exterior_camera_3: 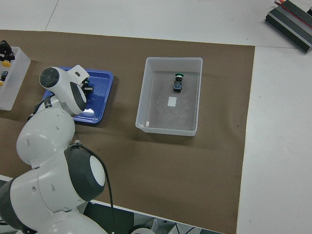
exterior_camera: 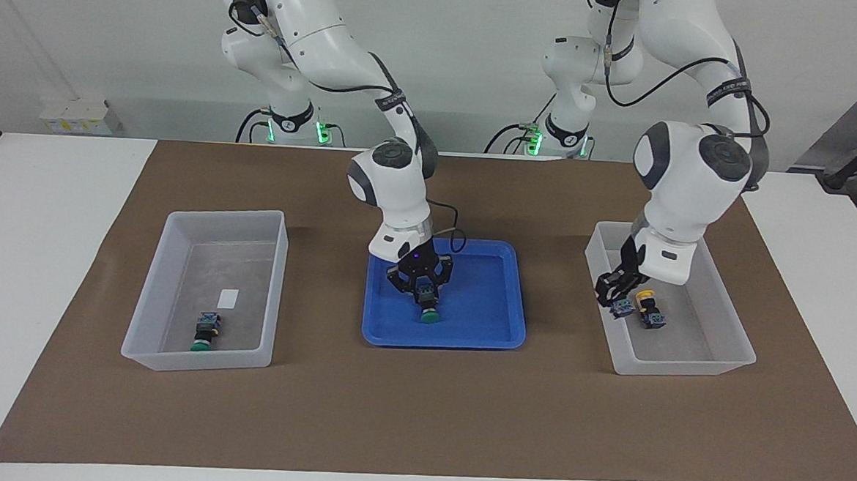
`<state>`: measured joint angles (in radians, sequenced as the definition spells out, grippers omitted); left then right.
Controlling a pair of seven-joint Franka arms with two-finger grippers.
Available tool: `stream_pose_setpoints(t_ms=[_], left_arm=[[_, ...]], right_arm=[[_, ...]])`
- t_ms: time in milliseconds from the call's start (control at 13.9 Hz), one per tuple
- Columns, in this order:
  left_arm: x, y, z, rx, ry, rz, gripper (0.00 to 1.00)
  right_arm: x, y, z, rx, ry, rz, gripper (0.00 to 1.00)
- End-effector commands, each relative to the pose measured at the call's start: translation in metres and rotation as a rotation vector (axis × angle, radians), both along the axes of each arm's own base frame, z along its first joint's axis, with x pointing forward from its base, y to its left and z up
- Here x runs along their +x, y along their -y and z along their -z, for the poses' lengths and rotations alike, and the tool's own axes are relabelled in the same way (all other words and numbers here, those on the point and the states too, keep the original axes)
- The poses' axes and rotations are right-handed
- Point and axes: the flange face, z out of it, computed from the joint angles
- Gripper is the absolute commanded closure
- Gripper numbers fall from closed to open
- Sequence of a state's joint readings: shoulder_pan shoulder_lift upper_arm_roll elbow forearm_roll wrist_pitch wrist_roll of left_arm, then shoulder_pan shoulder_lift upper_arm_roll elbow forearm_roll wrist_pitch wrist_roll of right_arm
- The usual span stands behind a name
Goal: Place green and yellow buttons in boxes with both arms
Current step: 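Carry the yellow button into the left box while the right gripper carries green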
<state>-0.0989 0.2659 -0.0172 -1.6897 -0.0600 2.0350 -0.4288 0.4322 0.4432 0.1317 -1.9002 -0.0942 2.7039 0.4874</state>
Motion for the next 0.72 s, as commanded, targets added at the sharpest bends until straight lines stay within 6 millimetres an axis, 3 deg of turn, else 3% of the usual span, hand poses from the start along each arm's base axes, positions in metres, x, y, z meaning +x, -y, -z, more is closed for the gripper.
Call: stream_pose_setpoints(t_ms=[0,216,360,504,648], left_arm=[[-0.006,-0.053,0.008,-0.001,-0.014,0.13,1.0],[-0.024,-0.11,0.034,0.026,0.034,0.246,1.0],[-0.033,-0.129,0.056,0.041,0.067,0.249,1.0],[-0.039,-0.144,0.075,0.056,0.095,0.262,1.0],[-0.046,-0.158,0.09,0.065,0.1,0.275,1.0]], right_arm=[[0.016,0.042,-0.065,-0.003,0.002,0.1,1.0],[0.041,0.121,-0.112,-0.034,0.029,0.191,1.0],[0.054,0.177,-0.129,-0.07,0.035,0.207,1.0],[0.064,0.24,-0.137,-0.117,0.047,0.189,1.0],[0.068,0.289,-0.13,-0.161,0.038,0.148,1.0]])
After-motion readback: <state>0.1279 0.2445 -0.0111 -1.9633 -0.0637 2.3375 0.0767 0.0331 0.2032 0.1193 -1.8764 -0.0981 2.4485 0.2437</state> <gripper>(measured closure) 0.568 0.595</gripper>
